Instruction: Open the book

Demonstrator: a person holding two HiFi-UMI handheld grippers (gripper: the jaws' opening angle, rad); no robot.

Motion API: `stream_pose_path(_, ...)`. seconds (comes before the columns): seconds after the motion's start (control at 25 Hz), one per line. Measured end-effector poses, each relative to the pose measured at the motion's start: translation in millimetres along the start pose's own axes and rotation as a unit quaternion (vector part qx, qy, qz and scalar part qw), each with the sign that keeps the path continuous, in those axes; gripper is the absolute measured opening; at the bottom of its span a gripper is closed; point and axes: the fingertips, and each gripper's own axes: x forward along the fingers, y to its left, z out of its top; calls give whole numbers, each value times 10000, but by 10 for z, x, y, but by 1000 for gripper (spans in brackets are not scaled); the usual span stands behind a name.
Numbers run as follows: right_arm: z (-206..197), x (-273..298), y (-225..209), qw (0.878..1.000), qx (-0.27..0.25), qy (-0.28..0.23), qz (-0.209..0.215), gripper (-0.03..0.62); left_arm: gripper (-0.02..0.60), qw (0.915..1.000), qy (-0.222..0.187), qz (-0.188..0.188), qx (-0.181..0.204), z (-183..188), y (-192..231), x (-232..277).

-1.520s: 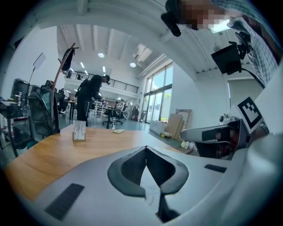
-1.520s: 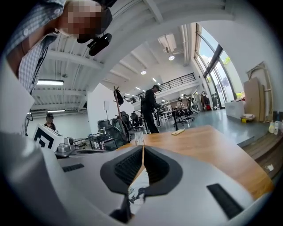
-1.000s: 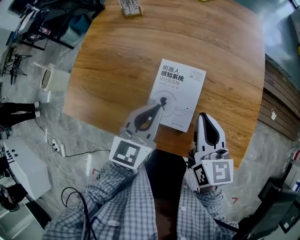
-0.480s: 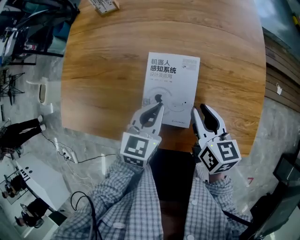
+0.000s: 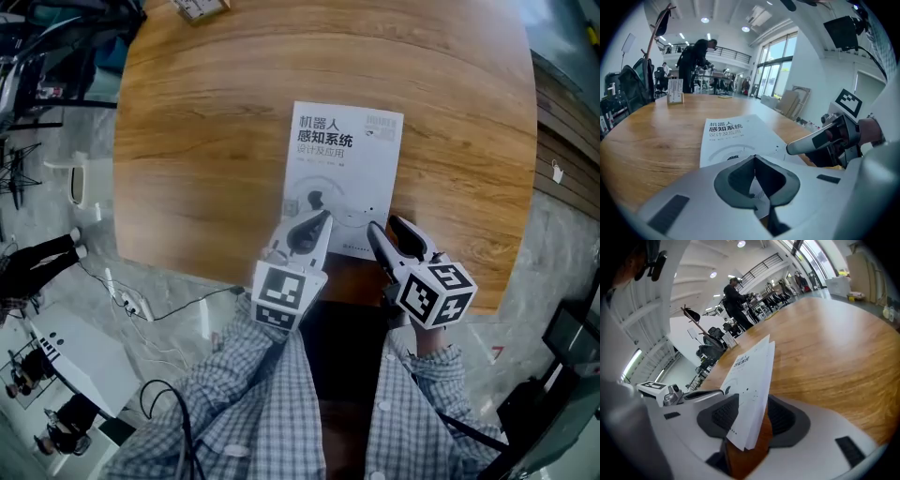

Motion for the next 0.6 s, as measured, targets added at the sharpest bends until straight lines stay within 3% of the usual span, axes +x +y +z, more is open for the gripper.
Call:
stream_pose_path(0.2,-76,101,-34,9985,288,447,87,172,9,9993,159,-45,328,-23,-50,43)
stream_pose_path(0.6,-79,129,-91,9937,316,1010,358,126,9,9995,217,-38,211,-27,-25,64)
